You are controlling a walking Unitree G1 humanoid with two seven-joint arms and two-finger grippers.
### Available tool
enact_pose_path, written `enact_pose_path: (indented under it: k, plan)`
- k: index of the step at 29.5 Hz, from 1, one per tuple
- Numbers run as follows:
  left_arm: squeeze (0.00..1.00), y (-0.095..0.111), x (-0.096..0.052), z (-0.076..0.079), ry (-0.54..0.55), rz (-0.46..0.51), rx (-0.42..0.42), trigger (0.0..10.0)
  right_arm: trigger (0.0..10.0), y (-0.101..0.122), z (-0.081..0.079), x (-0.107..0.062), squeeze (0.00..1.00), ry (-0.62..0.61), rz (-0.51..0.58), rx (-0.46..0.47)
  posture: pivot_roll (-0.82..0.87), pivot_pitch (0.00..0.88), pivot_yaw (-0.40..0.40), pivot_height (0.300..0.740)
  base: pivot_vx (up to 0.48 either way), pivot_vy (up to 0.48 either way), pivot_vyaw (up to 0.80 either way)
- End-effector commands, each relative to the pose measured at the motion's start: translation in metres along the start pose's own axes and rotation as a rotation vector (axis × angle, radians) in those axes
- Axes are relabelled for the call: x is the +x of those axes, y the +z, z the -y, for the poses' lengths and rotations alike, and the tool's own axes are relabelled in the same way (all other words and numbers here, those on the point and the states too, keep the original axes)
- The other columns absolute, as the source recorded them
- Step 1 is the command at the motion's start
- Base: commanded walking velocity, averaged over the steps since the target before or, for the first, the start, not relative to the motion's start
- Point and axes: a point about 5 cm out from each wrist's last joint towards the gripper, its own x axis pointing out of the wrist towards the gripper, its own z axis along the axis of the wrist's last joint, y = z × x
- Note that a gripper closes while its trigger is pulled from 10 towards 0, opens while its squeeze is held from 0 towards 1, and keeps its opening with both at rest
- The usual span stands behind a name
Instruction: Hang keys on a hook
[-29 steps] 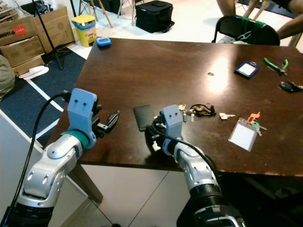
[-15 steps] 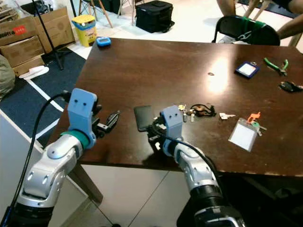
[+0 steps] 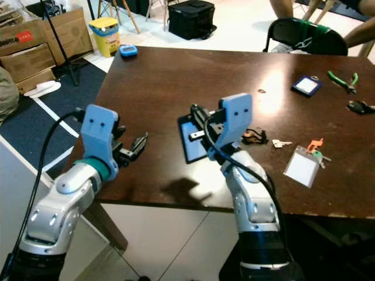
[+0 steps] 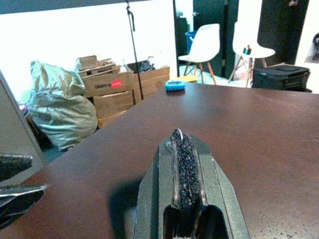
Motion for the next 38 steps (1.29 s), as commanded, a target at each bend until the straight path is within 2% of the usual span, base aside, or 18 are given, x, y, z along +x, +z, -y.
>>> enact_pose_path:
  k: [1, 5, 10, 14, 24, 38]
  plan:
    - [0.0, 0.004, -0.003, -0.003, 0.024, 0.015, -0.011, 10.0, 10.0, 0.003, -0.003, -0.002, 0.0, -0.01, 0.019, 0.015, -0.08, 0.109, 0.111, 0.74, 0.0, 0.0, 0.0]
    - [0.0, 0.007, -0.005, -0.006, 0.052, 0.034, -0.004, 10.0, 10.0, 0.003, -0.004, -0.001, 0.0, -0.019, 0.026, 0.017, -0.08, 0.108, 0.109, 0.74, 0.0, 0.0, 0.0]
    - [0.0, 0.005, -0.012, -0.013, 0.129, 0.072, 0.085, 10.0, 10.0, 0.001, -0.008, -0.002, 0.0, -0.05, 0.03, 0.011, -0.08, 0.105, 0.096, 0.74, -0.058, 0.0, 0.0]
    - [0.0, 0.003, -0.015, -0.015, 0.154, 0.071, 0.111, 10.0, 10.0, -0.001, -0.013, -0.003, 0.0, -0.052, 0.022, 0.012, -0.07, 0.1, 0.087, 0.74, -0.37, 0.0, 0.0]
    - [0.0, 0.001, -0.02, -0.019, 0.192, 0.066, 0.127, 10.0, 10.0, -0.005, -0.021, 0.004, 0.0, -0.063, 0.006, 0.01, -0.05, 0.093, 0.062, 0.74, -0.466, 0.0, 0.0]
    - [0.0, -0.002, -0.019, -0.015, 0.197, 0.071, 0.123, 10.0, 10.0, -0.005, -0.021, 0.005, 0.0, -0.067, -0.007, 0.0, -0.06, 0.086, 0.063, 0.74, -0.48, 0.0, 0.0]
